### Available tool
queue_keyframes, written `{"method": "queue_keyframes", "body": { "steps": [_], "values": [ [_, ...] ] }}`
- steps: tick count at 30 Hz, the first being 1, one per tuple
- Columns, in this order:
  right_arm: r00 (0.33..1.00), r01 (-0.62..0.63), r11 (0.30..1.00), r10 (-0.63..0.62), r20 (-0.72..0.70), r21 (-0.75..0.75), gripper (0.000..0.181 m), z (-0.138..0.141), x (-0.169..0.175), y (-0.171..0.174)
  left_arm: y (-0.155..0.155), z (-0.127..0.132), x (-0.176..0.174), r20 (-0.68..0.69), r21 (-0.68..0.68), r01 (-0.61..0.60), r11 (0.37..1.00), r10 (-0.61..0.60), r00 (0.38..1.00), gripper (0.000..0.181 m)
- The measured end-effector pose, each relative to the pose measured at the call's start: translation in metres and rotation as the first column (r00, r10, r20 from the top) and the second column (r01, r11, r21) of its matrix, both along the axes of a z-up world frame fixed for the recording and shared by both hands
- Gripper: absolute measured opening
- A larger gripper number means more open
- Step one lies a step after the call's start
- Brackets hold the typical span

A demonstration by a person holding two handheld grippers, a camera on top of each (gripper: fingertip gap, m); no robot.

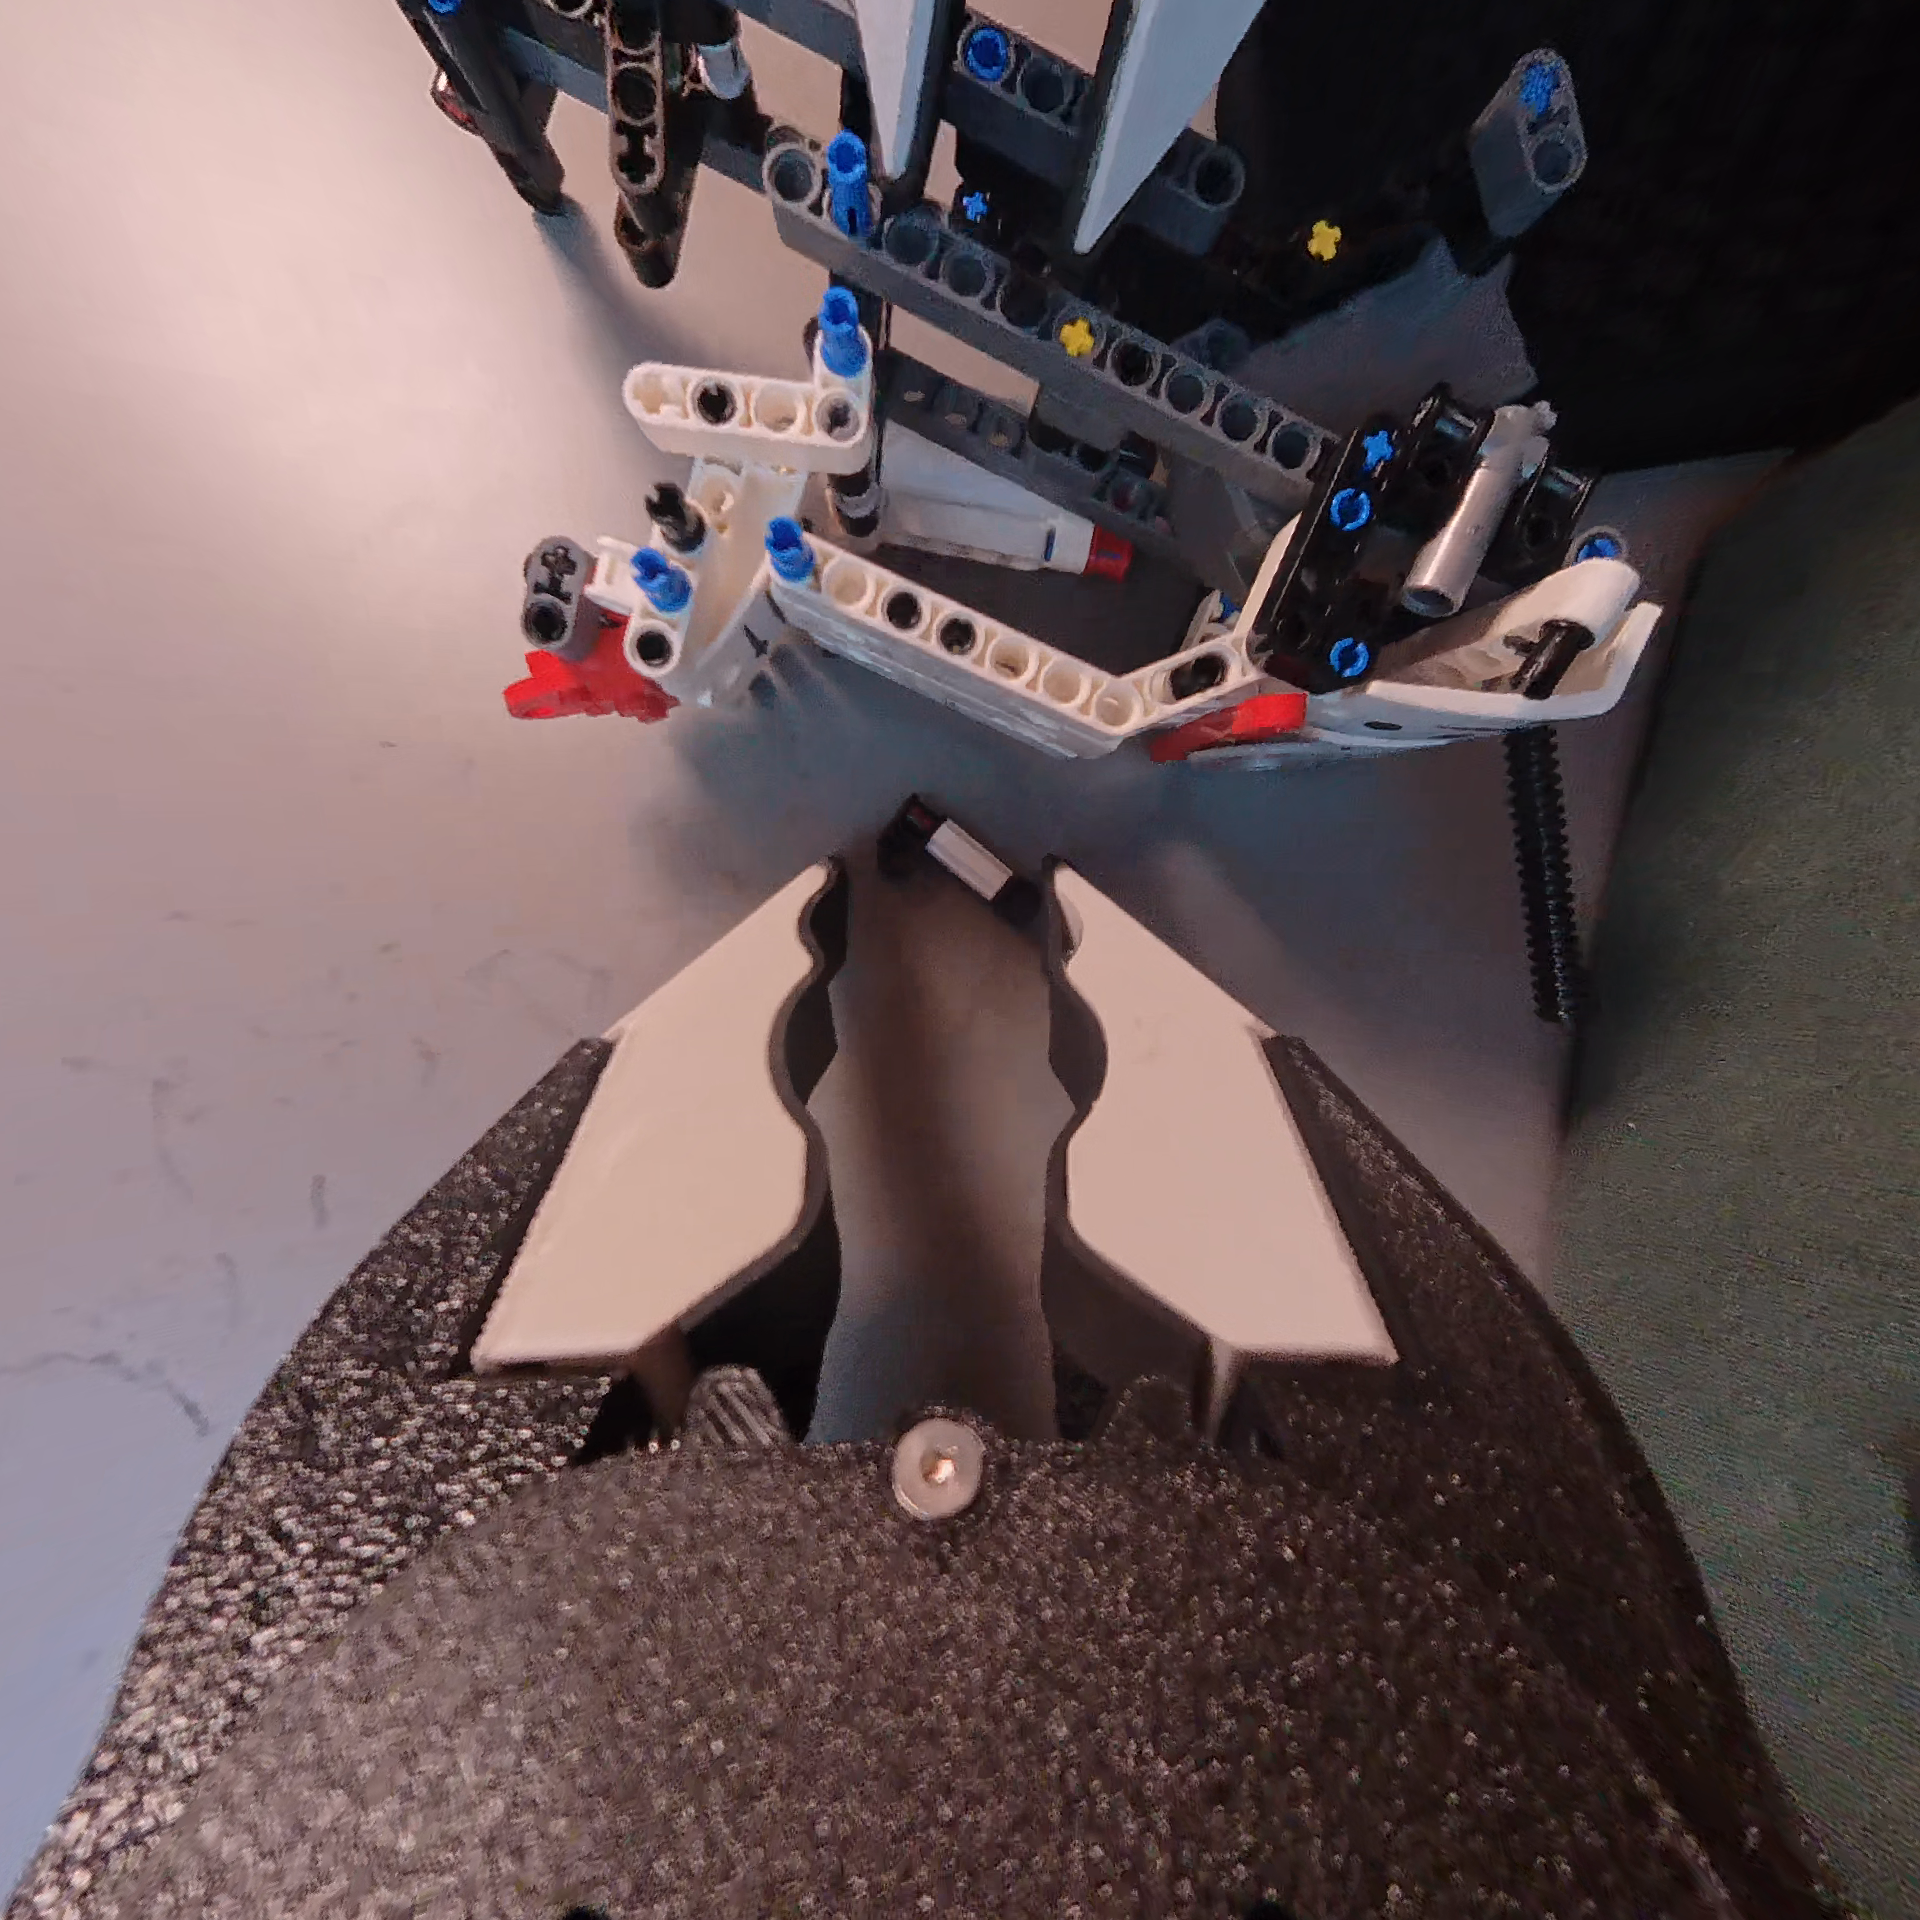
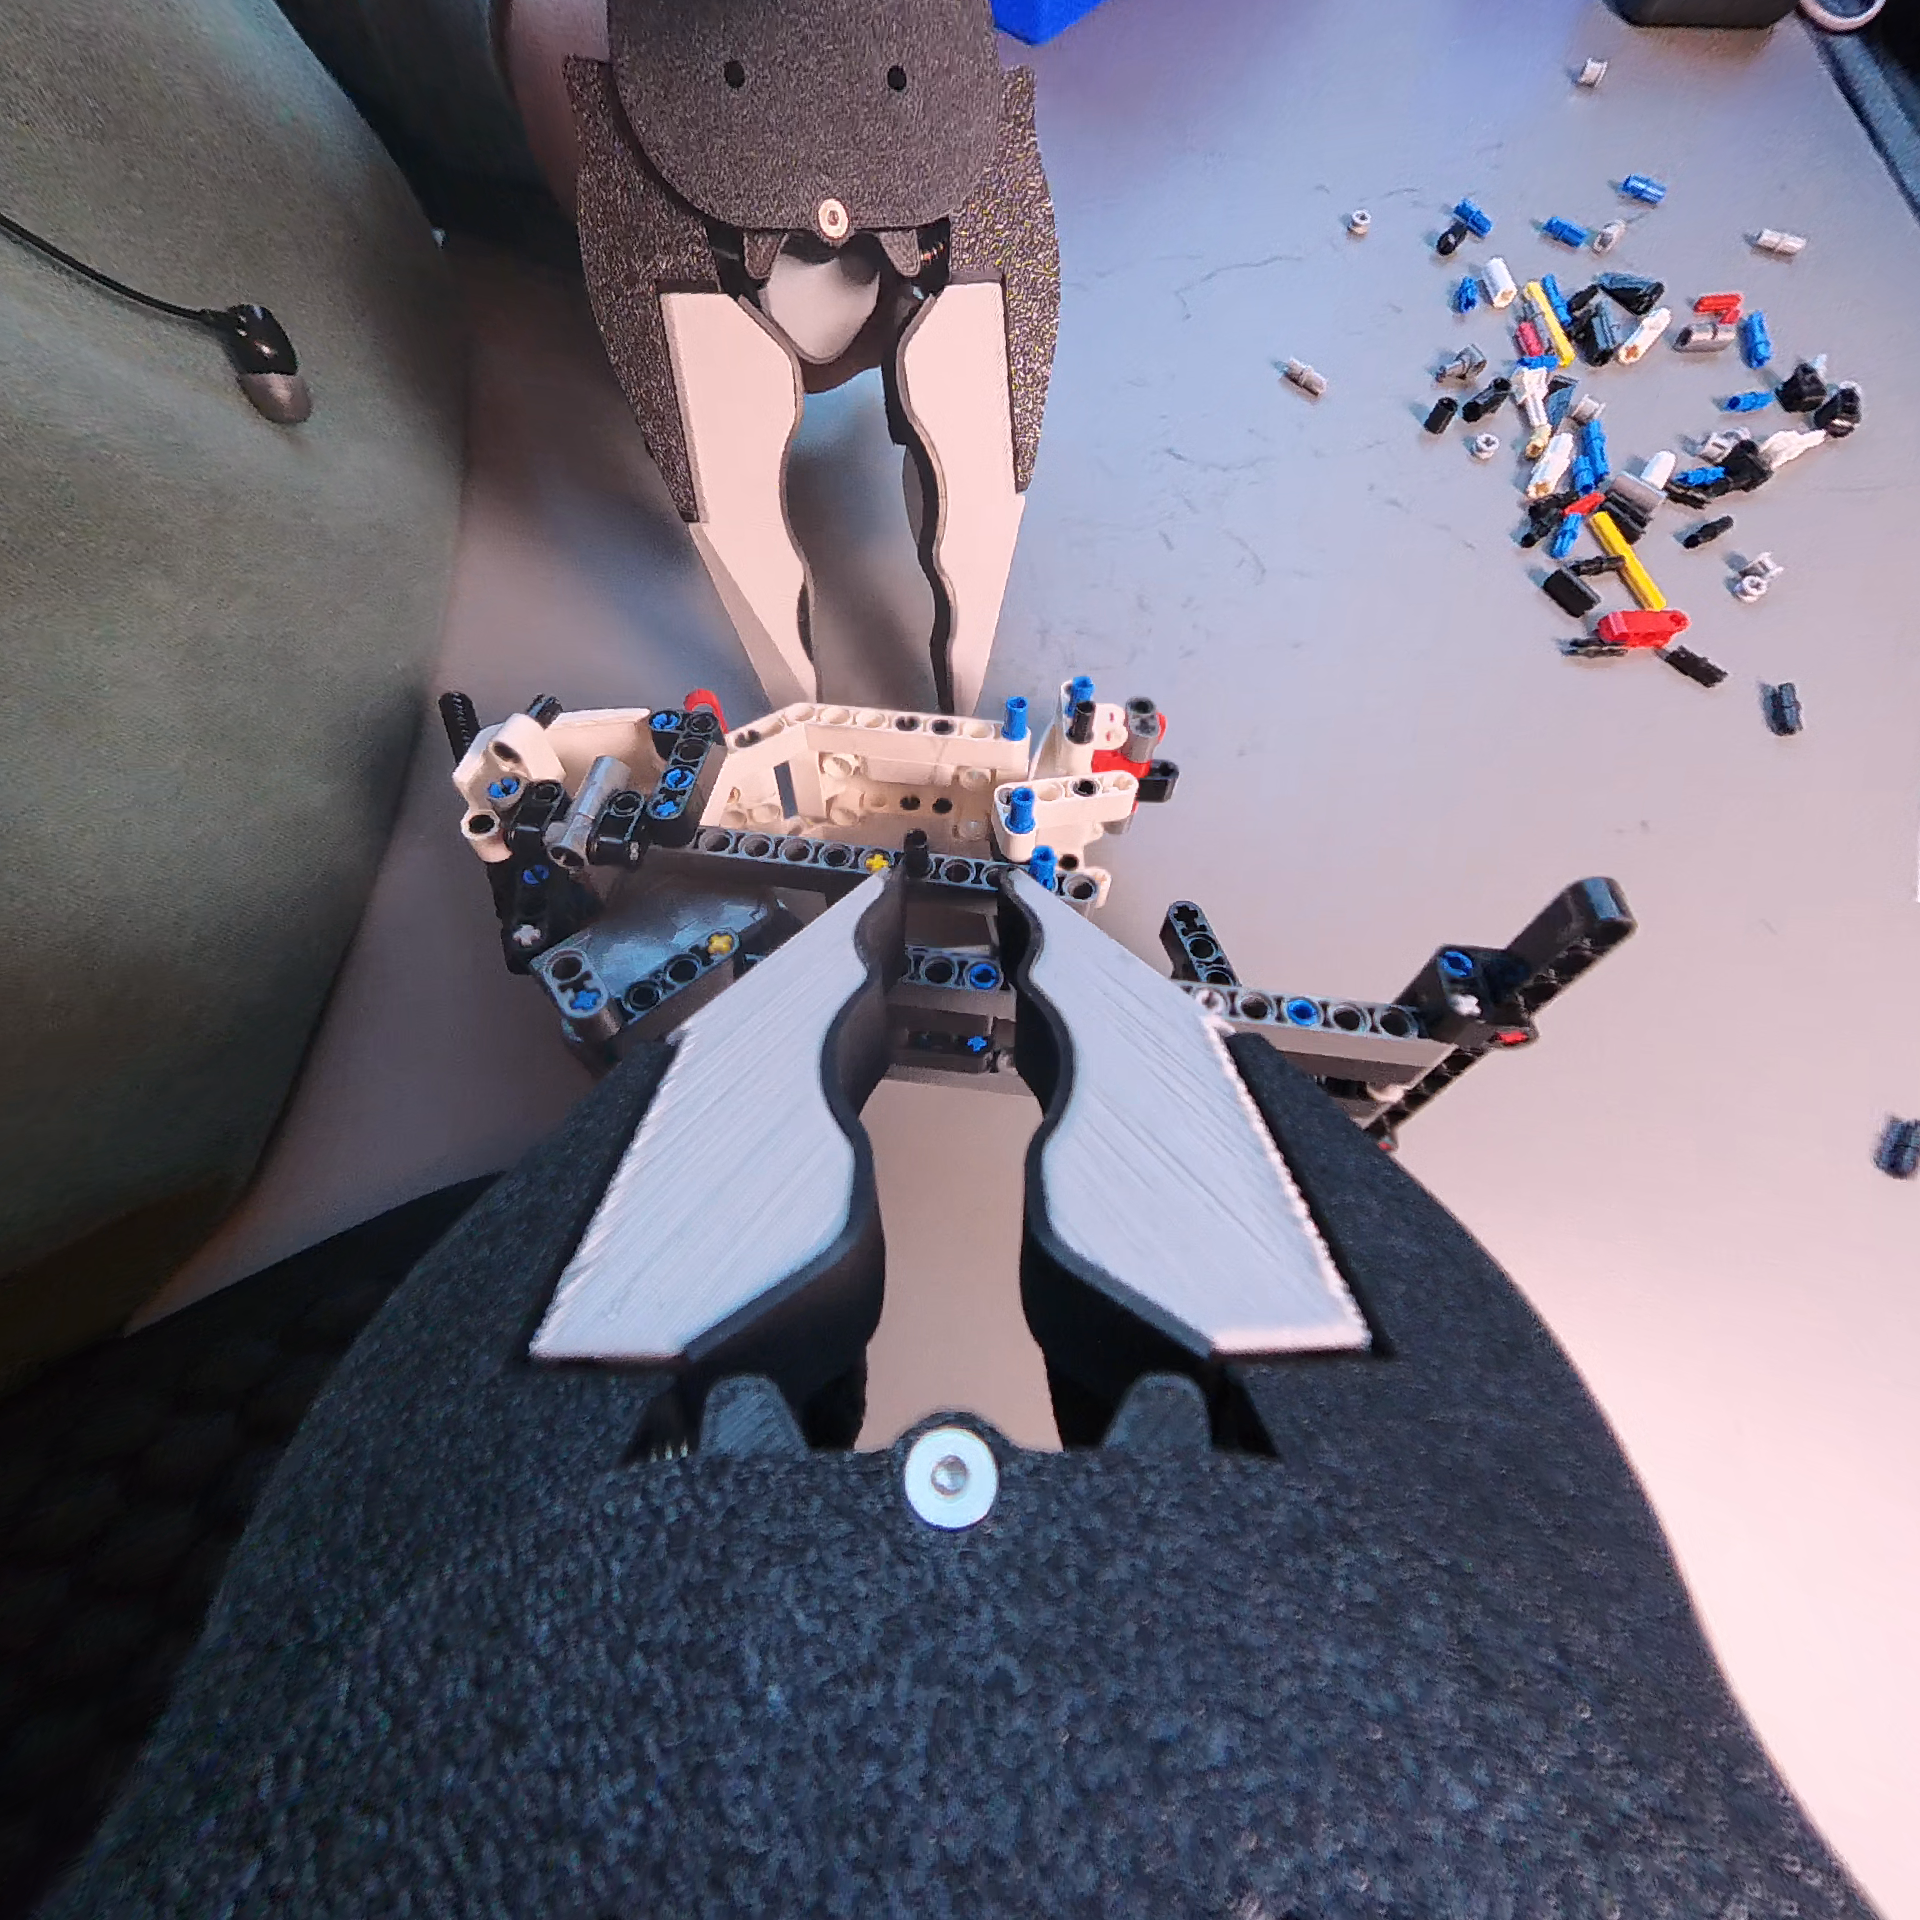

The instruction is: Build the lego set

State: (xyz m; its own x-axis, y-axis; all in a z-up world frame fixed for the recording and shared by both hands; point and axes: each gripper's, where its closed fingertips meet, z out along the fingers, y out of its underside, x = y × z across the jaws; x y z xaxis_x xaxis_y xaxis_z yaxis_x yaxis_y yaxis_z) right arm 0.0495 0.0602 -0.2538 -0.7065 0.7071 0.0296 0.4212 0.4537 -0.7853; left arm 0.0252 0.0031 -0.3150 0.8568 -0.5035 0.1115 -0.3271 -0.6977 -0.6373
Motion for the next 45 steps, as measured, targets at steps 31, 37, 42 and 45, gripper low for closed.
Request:
{"method": "queue_keyframes", "body": {
  "steps": [31,37,42,45],
  "values": [
    [0.971,-0.031,0.997,0.013,-0.24,-0.071,0.022,0.045,-0.049,-0.023,-0.001,0.095,-0.064,0.47,0.163,0.036,0.986,-0.11,0.876,0.007],
    [0.894,-0.006,0.995,0.049,-0.445,0.097,0.028,0.077,-0.057,-0.032,0.002,0.137,-0.036,0.82,0.16,0.164,0.973,-0.224,0.527,0.007],
    [0.885,-0.05,0.986,0.117,-0.45,0.157,0.02,0.079,-0.051,-0.04,0.0,0.14,-0.02,0.896,0.143,0.248,0.958,-0.232,0.38,0.008],
    [0.894,-0.077,0.984,0.14,-0.425,0.163,0.01,0.075,-0.05,-0.044,-0.001,0.14,-0.016,0.913,0.135,0.267,0.954,-0.225,0.341,0.007]
  ]
}}
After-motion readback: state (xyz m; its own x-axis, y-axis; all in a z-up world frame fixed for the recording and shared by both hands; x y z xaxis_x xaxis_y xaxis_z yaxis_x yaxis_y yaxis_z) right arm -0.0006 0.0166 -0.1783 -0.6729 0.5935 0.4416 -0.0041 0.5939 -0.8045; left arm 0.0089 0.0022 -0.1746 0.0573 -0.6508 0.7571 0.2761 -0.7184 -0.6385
